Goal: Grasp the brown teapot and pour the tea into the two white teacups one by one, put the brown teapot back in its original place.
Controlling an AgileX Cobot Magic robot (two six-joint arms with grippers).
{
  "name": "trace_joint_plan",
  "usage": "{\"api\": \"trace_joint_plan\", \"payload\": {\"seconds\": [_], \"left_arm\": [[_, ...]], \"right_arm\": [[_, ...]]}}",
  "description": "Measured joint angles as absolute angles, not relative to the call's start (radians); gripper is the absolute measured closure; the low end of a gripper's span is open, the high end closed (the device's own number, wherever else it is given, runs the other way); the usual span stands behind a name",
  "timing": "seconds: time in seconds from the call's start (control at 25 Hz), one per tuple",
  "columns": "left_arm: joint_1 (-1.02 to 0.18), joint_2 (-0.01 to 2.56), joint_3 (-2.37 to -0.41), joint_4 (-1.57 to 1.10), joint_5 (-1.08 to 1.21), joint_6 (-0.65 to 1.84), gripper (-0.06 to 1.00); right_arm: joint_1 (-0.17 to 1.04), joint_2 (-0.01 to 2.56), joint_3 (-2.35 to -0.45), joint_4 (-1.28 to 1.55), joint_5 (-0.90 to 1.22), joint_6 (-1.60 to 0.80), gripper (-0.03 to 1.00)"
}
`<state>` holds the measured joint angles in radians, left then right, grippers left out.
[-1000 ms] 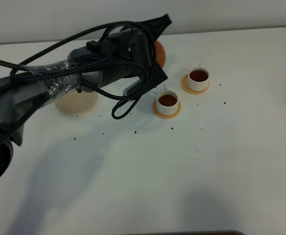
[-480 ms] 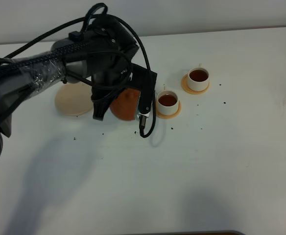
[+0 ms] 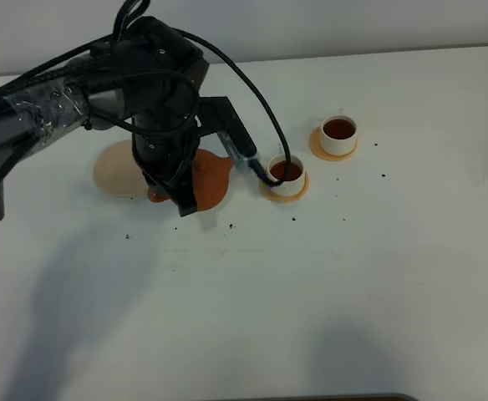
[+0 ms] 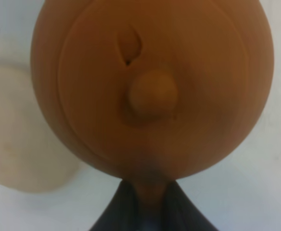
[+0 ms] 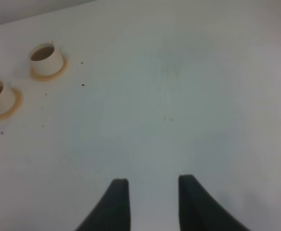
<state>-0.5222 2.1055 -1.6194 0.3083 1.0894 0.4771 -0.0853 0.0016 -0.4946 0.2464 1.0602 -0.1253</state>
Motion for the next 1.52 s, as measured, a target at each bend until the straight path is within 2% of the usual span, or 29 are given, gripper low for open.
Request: {"api": "trace_joint_plan", "payload": {"seconds": [0.28,0.64,1.24,1.52], "left_arm": [[-0.507,2.105,-1.619,0.168,1.022,0.416,0.83],[-0.49,2.092,-1.619,0.161,1.011,0.381,0.83],[-0.186,2.018,-1.619,0.107,1.118,0.07,0.83],[-0.142,2.046,-1.619,0.053,1.018,0.044,0.83]], "right_arm": [[-0.085,0.002,-0.495,0.246,1.06,-0.125,0.73],[-0.085,0.002,-0.495,0.246,1.06,-0.125,0.73],[-0.085,0.002,-0.495,0.246,1.06,-0.125,0.73],[-0.085,0.002,-0.495,0.246,1.06,-0.125,0.73]]}}
